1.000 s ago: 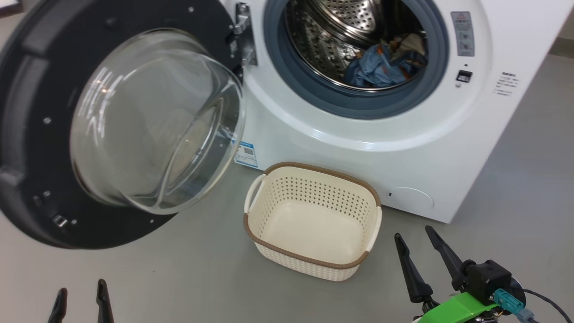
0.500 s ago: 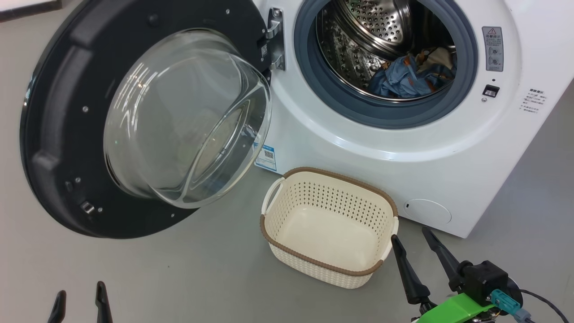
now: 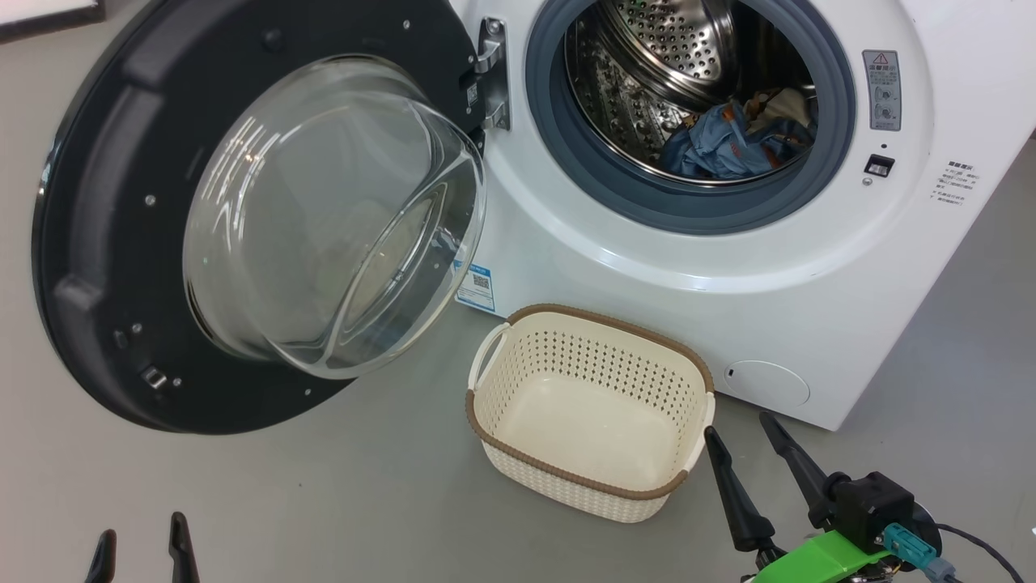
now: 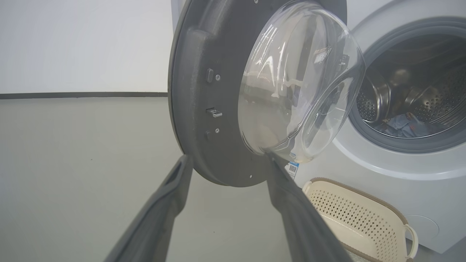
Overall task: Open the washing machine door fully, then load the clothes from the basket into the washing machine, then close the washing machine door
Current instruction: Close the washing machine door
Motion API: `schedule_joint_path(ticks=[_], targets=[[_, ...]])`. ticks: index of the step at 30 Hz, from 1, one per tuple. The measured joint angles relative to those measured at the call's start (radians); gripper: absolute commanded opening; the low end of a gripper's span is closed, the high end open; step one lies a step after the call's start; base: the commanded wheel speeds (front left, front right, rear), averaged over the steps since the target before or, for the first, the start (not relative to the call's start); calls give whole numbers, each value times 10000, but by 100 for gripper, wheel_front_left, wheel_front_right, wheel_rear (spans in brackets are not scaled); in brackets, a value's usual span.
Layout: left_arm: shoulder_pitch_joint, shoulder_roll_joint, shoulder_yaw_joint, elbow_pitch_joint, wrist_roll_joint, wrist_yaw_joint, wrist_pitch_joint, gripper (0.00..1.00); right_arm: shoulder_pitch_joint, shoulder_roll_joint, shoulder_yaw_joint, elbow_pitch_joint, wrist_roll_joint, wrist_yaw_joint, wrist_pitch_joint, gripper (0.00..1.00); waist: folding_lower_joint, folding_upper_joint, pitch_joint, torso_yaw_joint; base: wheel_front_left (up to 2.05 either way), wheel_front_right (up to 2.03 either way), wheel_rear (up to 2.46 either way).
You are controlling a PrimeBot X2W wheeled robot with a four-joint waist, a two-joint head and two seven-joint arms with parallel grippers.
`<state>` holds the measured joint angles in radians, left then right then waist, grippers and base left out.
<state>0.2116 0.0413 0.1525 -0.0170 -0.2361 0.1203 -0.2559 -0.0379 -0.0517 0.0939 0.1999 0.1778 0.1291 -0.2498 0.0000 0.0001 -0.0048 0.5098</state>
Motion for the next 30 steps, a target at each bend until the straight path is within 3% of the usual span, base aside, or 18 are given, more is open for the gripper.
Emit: schedule_joint_path(ticks=[20, 22, 30], targets=[[14, 0, 88, 25, -130, 29, 0, 100, 0, 0, 59, 29, 8, 0, 0, 100, 0, 0, -36, 50, 0, 0, 0], [56, 0, 90, 25, -188, 42, 0, 0, 0, 0, 69, 33, 12, 0, 0, 100, 0, 0, -40, 50, 0, 0, 0], [151, 0, 84, 88, -347, -19, 2, 0, 0, 0, 86, 48, 31, 0, 0, 100, 0, 0, -35, 0, 0, 0, 0]])
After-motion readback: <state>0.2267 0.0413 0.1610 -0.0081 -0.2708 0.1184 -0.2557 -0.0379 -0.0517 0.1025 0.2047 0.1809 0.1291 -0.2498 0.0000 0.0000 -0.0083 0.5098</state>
